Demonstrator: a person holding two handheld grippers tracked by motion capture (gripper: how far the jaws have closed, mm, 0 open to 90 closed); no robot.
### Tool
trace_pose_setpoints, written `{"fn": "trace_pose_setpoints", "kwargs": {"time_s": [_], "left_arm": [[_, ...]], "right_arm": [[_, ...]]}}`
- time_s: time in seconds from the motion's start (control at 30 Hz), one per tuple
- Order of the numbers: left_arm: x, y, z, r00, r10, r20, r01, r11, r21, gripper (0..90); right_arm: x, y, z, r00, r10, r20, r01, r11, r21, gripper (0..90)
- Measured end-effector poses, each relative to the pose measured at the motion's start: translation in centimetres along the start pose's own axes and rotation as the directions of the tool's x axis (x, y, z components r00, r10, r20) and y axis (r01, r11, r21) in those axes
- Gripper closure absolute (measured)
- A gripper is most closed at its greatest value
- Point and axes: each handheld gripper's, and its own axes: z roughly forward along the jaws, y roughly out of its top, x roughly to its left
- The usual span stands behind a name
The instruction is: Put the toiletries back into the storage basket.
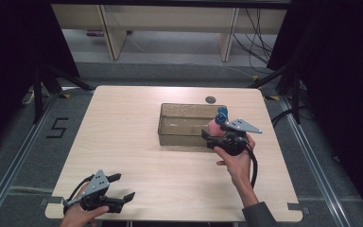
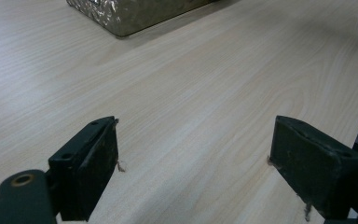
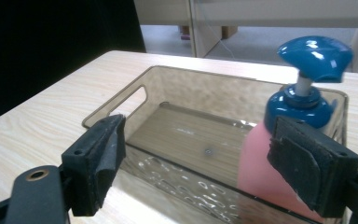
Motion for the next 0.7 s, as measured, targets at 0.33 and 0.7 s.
{"fn": "trace_pose_setpoints", "kwargs": {"time_s": [0.33, 0.7], "left_arm": [[0.0, 0.0, 0.0, 1.0000, -0.002, -0.002, 0.002, 1.0000, 0.005, 14.7], [0.0, 0.0, 0.0, 1.0000, -0.004, 0.000, 0.004, 1.0000, 0.001, 14.7]], "right_arm": [[0.8, -0.1, -0.4, 0.9996, -0.021, -0.021, 0.021, 1.000, 0.013, 19.4], [1.6, -0.4, -0.4, 0.9977, -0.032, -0.060, 0.033, 0.999, 0.010, 19.0]]}}
